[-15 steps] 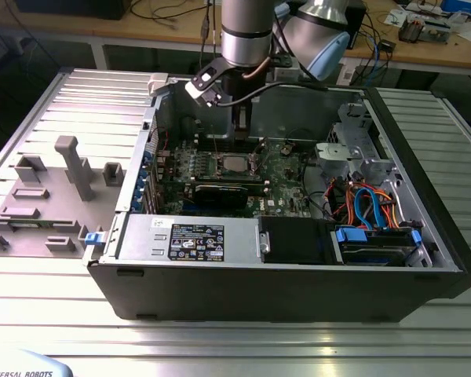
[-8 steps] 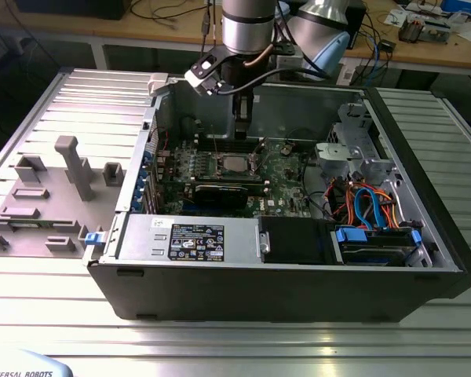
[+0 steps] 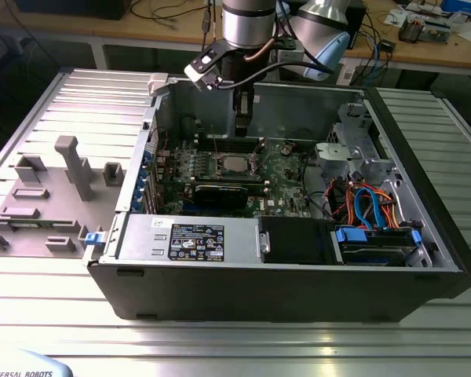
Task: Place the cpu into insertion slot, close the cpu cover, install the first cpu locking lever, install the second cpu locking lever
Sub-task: 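Close the cpu cover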
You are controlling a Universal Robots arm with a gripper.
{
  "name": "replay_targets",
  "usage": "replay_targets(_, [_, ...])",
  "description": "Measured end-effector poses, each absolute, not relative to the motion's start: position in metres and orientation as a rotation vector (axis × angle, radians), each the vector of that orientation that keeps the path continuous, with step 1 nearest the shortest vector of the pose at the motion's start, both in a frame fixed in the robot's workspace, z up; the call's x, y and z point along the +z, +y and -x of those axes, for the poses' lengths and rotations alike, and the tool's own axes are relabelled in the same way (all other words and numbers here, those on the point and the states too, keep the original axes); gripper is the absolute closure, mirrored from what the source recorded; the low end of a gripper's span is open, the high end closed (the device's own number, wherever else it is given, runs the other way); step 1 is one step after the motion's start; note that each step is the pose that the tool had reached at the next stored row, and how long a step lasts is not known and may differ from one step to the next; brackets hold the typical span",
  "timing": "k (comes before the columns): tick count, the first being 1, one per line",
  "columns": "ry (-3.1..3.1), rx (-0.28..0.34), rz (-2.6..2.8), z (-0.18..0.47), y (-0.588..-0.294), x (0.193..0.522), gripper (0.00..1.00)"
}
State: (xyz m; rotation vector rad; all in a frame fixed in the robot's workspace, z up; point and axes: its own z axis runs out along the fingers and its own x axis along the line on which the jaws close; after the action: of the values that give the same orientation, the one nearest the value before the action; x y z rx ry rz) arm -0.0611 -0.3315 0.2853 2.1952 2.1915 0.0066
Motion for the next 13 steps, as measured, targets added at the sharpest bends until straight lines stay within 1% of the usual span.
replay_targets(13, [2.191,0.007,-2.195,0.058,-0.3315,0.2855,0.89])
